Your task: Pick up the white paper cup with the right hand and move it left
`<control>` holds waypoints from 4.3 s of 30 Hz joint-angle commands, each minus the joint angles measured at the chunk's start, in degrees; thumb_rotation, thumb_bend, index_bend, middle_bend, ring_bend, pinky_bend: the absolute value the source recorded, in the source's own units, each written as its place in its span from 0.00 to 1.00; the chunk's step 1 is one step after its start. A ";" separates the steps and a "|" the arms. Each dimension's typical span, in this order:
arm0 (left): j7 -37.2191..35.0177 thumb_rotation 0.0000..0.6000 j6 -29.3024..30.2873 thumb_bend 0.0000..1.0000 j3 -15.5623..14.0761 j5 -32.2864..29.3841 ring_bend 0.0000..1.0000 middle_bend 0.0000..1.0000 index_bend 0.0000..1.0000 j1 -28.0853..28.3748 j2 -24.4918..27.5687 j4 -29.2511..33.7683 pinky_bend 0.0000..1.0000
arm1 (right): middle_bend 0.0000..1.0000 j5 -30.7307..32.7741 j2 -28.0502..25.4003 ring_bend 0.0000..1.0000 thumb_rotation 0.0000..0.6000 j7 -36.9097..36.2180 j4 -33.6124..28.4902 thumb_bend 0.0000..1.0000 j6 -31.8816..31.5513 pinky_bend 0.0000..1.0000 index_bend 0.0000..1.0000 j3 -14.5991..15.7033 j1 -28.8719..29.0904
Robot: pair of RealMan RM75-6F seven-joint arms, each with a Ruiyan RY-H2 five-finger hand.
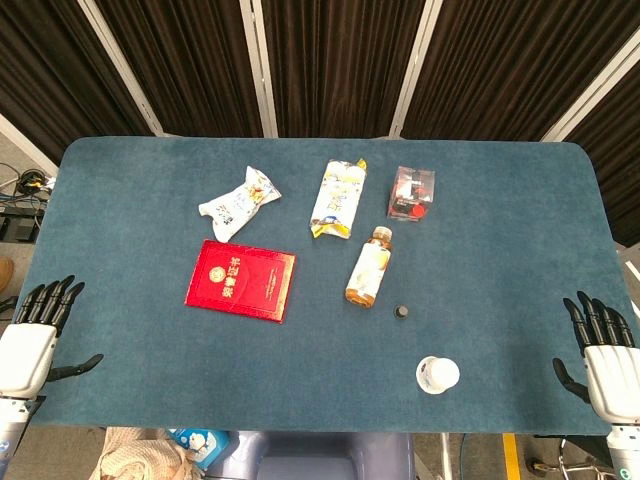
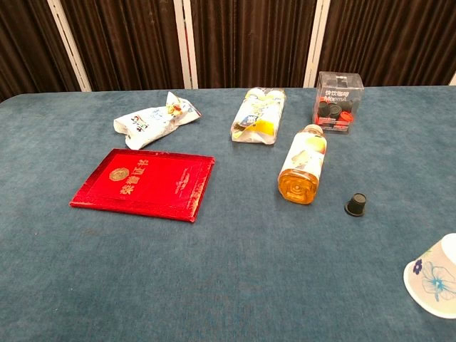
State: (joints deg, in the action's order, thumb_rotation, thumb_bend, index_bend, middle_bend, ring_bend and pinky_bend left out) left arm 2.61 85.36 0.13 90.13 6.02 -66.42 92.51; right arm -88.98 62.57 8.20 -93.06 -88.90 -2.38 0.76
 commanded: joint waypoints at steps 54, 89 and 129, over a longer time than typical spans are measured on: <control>0.86 1.00 -1.36 0.00 0.11 -1.17 0.00 0.00 0.00 0.35 0.00 0.25 0.00 | 0.00 -16.56 0.40 0.10 1.00 -1.02 -4.52 0.33 26.12 0.28 0.00 10.26 15.75; 0.88 1.00 -1.43 0.00 0.19 -1.36 0.00 0.00 0.00 0.40 -0.03 0.39 0.00 | 0.37 -10.19 3.60 0.47 1.00 3.96 -4.42 0.42 22.73 0.58 0.45 4.77 17.94; -1.15 1.00 -1.77 0.00 0.26 -1.58 0.00 0.00 0.00 0.56 0.46 0.76 0.00 | 0.25 7.23 20.10 0.29 1.00 17.55 4.02 0.39 28.57 0.30 0.07 -3.23 26.24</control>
State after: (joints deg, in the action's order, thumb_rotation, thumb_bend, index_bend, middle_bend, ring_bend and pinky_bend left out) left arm 1.46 83.60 0.39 88.55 6.58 -65.95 93.27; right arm -82.34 82.27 24.36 -89.10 -60.51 -5.86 26.90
